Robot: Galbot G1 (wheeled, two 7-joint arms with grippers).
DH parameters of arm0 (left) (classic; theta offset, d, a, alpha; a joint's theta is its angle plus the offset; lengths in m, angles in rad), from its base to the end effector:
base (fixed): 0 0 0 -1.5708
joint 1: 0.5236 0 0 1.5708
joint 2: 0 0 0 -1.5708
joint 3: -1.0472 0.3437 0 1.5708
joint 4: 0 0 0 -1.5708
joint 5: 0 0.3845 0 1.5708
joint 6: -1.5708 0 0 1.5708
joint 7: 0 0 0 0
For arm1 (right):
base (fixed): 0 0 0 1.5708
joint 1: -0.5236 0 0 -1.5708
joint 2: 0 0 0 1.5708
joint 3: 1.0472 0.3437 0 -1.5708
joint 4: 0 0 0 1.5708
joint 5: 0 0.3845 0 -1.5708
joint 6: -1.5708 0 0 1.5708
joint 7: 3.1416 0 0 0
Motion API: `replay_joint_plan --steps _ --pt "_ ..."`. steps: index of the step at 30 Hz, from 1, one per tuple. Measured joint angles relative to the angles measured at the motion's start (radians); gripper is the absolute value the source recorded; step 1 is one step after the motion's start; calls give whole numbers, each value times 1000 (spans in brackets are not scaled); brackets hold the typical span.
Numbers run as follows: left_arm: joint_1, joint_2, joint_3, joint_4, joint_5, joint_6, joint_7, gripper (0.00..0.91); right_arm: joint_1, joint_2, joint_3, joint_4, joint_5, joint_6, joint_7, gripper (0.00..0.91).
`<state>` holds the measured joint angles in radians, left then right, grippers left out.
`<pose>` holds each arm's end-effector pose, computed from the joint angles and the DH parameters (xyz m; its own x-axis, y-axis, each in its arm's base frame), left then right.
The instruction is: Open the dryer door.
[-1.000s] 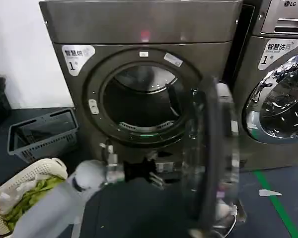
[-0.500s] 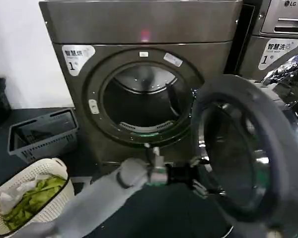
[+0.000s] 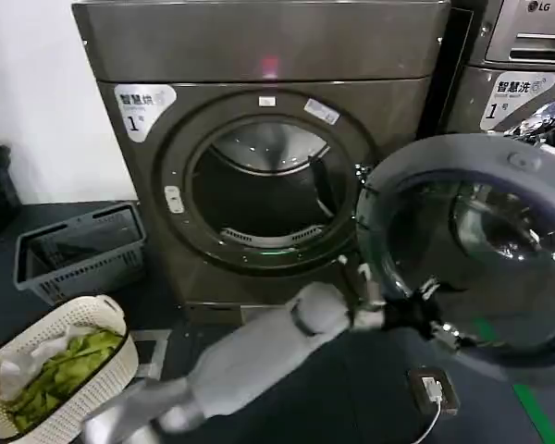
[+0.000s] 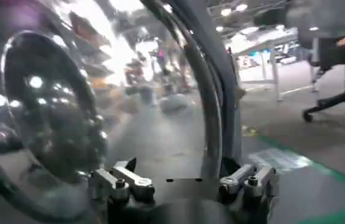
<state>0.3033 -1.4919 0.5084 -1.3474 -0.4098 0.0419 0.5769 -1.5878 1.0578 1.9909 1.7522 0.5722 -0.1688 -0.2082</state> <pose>0.4483 -0.2870 -0.2030 -0.0558 0.9965 0.0626 0.9658 0.0379 0.2565 0.0055 -0.4624 -0.0668 -0.6077 0.7299 -0.3131 0.7922 0.5852 -0.1732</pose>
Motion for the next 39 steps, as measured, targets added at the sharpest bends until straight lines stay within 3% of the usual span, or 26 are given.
replay_joint_plan --steps 7,19,32,39 --pt "-40 -119 -1 126 5 -20 -54 907 -25 7 45 14 13 -2 3 907" --pt "-79 -117 2 255 19 -22 -144 907 -47 9 91 26 29 -3 4 907" --pt "-74 -117 7 264 -6 -53 -143 907 -41 1 85 32 31 -4 5 907" --pt "-57 -117 35 205 -41 -139 -149 907 -45 -10 90 23 35 -4 3 907"
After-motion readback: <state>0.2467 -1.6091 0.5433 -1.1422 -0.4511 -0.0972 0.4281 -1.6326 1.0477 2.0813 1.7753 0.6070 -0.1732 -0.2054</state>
